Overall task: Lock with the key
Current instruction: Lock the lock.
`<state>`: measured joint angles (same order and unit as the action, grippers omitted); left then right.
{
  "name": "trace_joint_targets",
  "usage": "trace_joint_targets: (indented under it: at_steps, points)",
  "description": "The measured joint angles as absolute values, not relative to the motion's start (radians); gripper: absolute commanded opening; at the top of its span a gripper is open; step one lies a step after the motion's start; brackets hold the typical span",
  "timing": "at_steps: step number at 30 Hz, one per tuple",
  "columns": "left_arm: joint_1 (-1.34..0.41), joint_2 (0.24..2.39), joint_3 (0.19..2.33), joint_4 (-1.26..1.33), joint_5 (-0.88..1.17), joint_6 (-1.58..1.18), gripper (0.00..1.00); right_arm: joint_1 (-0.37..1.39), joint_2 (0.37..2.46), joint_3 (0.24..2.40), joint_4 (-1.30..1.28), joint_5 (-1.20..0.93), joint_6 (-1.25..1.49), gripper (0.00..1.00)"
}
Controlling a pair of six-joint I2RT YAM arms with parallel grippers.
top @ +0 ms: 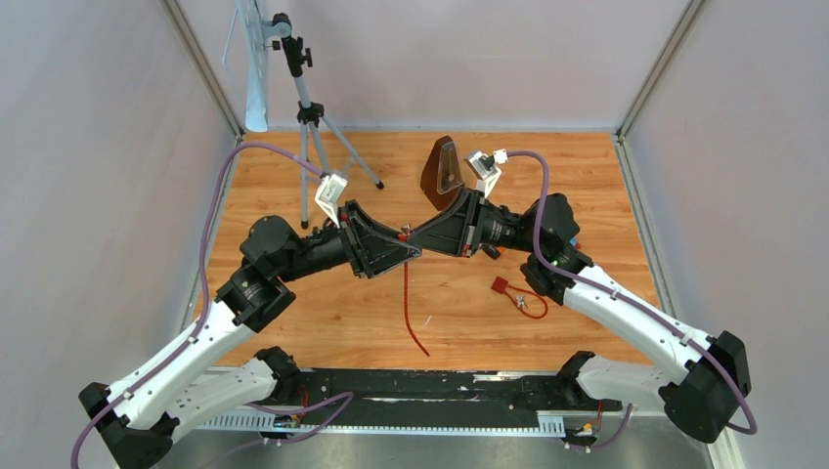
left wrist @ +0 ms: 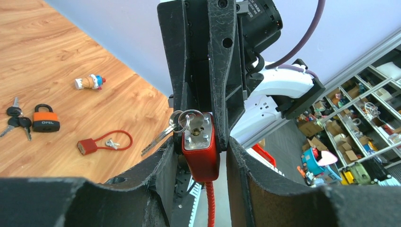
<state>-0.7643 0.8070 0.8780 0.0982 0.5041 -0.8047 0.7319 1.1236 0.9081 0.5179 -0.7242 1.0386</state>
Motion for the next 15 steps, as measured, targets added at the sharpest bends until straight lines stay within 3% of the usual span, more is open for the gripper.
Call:
trace_joint_targets:
  at_steps: [2, 4, 11, 15]
  points:
    - [-0.764, 0.807, 0.877, 0.097, 0.505, -0.805, 0.5, 0.732, 1.124, 0.903, 0.526, -0.723, 1.046, 0.0]
    - [-0.764, 0.806, 0.874, 0.098, 0.505, -0.806, 0.52, 0.732, 1.124, 0.897, 0.534, -0.721, 1.05, 0.0]
    - [-0.764, 0.793, 0.866, 0.092, 0.513, -0.805, 0.47, 0.732, 1.122, 0.896, 0.544, -0.705, 1.058, 0.0]
    - [-0.766, 0.785, 0.865, 0.086, 0.522, -0.805, 0.39, 0.73, 1.122, 0.896, 0.546, -0.688, 1.061, 0.0]
